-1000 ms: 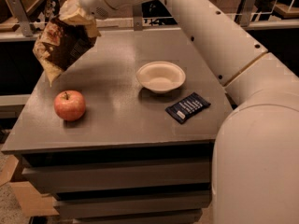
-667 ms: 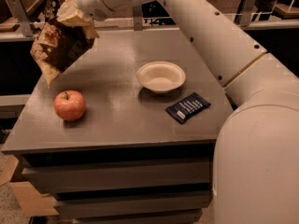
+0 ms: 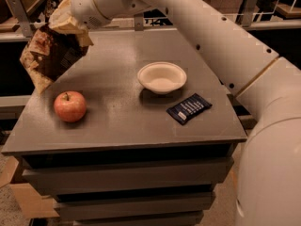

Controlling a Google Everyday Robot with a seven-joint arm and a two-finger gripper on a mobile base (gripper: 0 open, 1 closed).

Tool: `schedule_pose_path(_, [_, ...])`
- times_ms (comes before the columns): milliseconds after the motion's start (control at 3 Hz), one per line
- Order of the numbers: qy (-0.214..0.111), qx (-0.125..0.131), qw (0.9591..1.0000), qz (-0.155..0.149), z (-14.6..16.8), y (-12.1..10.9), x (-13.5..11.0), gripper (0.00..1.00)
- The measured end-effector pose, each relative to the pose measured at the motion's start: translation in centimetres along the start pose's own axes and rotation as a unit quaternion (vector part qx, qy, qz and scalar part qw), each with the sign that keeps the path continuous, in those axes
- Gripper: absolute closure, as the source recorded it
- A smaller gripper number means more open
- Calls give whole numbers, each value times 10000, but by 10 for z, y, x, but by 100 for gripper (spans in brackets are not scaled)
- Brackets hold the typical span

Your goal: Move brown chip bag near apple

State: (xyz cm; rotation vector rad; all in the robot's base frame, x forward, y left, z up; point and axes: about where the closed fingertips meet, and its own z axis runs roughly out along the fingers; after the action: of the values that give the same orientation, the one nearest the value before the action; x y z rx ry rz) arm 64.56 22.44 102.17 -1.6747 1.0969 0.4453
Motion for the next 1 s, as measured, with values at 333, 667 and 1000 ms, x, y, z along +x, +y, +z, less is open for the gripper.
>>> schedule_pose_path(333, [-65,-44,9999,140,3,17,-3,100])
schedule_pose_path(667, [-104,-102,9995,289,7,32,-1,100])
schedule_pose_path(1000, [-100,-167,9987,479,9,48,7,100])
